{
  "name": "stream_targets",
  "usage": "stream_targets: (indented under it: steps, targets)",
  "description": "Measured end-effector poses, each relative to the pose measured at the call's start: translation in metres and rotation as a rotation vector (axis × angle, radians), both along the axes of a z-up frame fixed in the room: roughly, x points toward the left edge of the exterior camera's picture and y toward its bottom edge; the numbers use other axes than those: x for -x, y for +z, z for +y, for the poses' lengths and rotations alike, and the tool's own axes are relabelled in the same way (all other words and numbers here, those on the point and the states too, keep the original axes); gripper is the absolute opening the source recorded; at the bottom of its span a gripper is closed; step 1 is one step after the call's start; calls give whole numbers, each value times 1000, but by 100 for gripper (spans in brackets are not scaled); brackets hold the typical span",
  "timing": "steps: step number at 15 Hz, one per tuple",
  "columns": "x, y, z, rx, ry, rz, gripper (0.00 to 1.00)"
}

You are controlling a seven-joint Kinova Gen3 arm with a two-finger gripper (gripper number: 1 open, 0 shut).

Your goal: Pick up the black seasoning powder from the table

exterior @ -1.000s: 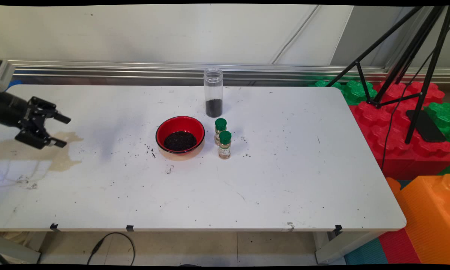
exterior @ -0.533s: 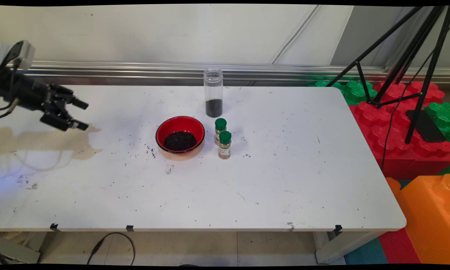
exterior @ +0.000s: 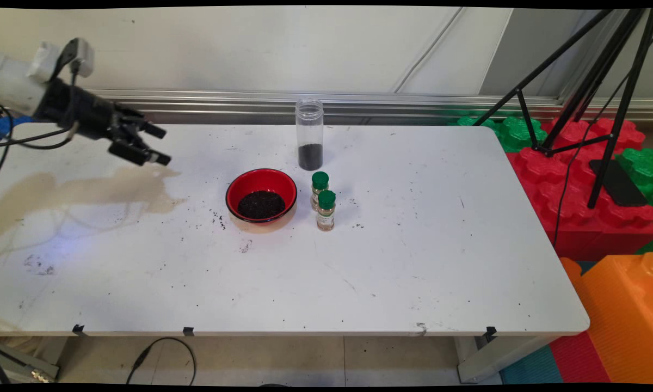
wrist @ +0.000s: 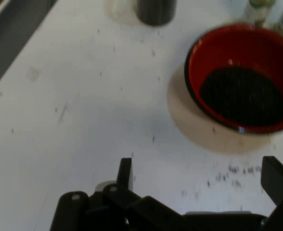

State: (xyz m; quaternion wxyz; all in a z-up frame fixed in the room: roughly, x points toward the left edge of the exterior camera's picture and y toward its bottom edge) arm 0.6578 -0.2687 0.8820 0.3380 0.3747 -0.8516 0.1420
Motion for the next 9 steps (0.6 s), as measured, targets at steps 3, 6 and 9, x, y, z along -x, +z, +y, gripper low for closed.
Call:
stream_targets:
  steps: [3, 6, 9]
  targets:
    - [11, -3, -17, 12, 6, 25, 100]
    - [25, -10, -41, 33, 11, 56, 100]
    - [36, -18, -59, 51, 10, 81, 100]
